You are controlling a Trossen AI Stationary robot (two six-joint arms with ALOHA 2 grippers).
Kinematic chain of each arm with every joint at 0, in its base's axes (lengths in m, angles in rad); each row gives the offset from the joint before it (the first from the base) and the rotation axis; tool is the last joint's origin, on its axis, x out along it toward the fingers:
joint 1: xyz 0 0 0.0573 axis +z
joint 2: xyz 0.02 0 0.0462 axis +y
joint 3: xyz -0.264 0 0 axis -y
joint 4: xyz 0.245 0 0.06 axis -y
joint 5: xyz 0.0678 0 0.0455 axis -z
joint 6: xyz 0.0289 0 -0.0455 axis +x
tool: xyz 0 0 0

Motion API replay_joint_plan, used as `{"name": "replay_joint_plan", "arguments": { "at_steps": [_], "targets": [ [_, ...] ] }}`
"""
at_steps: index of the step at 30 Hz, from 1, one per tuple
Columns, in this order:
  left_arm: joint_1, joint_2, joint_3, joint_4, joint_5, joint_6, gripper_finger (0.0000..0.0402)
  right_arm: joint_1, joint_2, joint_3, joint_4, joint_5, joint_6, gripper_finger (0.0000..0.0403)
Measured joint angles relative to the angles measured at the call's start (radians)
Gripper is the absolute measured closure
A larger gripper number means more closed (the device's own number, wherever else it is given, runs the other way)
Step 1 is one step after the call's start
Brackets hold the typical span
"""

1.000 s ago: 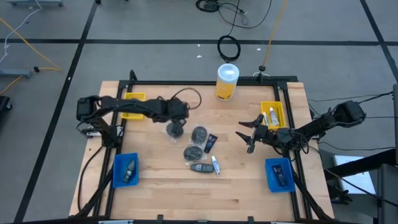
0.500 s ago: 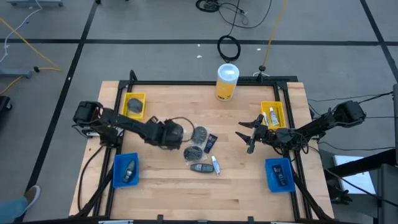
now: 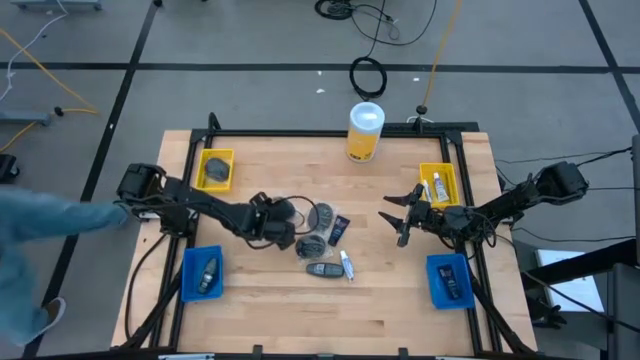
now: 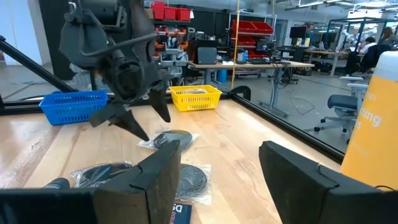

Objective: Pick & Place Travel size toiletries
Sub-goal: Put the black hairbrush into the left yellow bin

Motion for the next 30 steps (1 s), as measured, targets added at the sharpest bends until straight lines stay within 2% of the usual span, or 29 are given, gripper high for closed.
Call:
{"name": "replay_joint_plan", "arguments": {
  "at_steps": [3,6,11,17,22,27,30],
  "targets": [
    [-0.013,0.003,-0.018,0.033,-0.002,0.096,0.0088,0.000,0.000,0.000,0.000,0.000,0.000,0.0193],
    [-0.030,0.016,-0.044,0.077,-0.022,0.163,0.0102,0.000,0.000,0.000,0.000,0.000,0.000,0.0193],
    [-0.040,0.057,-0.069,0.103,-0.038,0.212,0.0145,0.000,0.000,0.000,0.000,0.000,0.000,0.0193],
    [-0.021,0.121,-0.065,0.117,-0.106,0.238,0.0199,0.000,0.000,0.000,0.000,0.000,0.008,0.0193],
    [0.003,0.156,-0.064,0.128,-0.116,0.241,0.0266,0.000,0.000,0.000,-0.001,0.000,0.008,0.0193],
    [0.013,0.153,-0.068,0.112,-0.126,0.271,0.0374,0.000,0.000,0.000,0.000,0.000,0.008,0.0193],
    [0.013,0.150,-0.064,0.096,-0.139,0.276,0.0391,0.000,0.000,0.000,-0.001,0.000,0.008,0.0193]
  ]
}}
